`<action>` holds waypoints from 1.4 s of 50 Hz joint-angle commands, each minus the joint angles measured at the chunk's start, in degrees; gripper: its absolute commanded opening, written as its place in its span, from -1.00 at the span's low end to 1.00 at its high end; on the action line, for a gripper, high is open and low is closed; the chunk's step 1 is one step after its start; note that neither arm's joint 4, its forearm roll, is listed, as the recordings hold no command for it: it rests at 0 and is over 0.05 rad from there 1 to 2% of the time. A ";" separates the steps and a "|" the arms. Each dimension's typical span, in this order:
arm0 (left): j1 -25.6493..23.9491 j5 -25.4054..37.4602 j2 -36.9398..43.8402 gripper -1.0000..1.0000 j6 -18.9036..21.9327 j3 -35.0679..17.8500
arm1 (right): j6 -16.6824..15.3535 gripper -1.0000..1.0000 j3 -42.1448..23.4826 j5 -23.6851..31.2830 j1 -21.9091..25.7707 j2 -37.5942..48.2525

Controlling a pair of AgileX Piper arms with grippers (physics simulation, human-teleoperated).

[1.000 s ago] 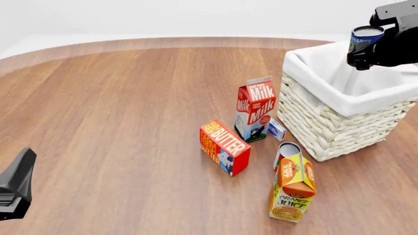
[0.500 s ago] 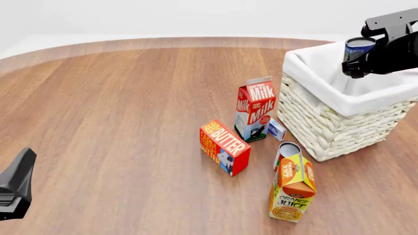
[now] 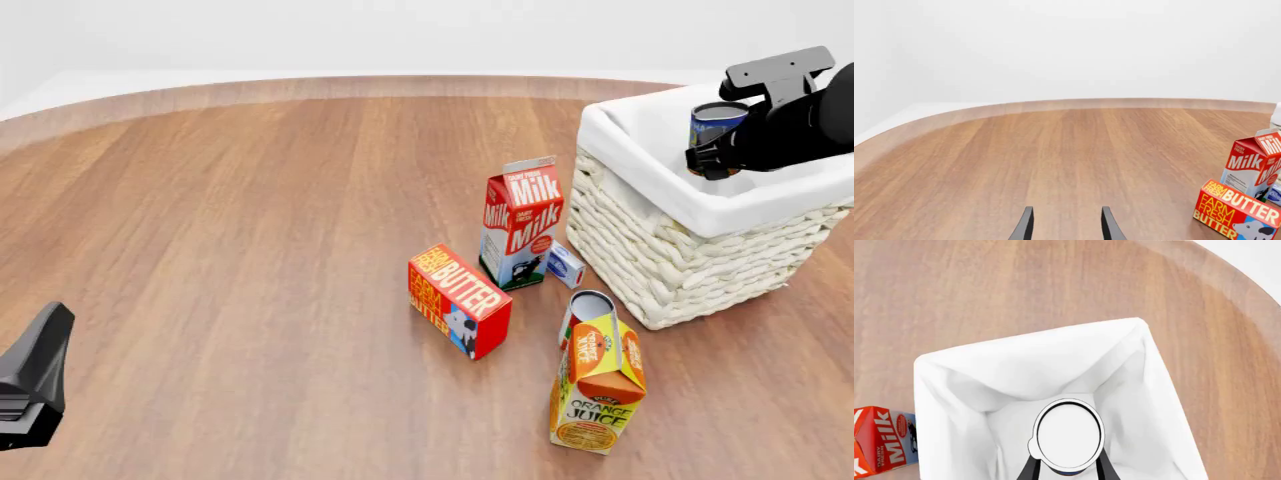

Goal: Pick up the alphabet soup, and put it in the basket.

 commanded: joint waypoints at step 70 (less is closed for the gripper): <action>0.00 0.00 0.00 1.00 0.00 0.00 | 0.38 -1.00 -6.84 -1.75 -2.85 11.54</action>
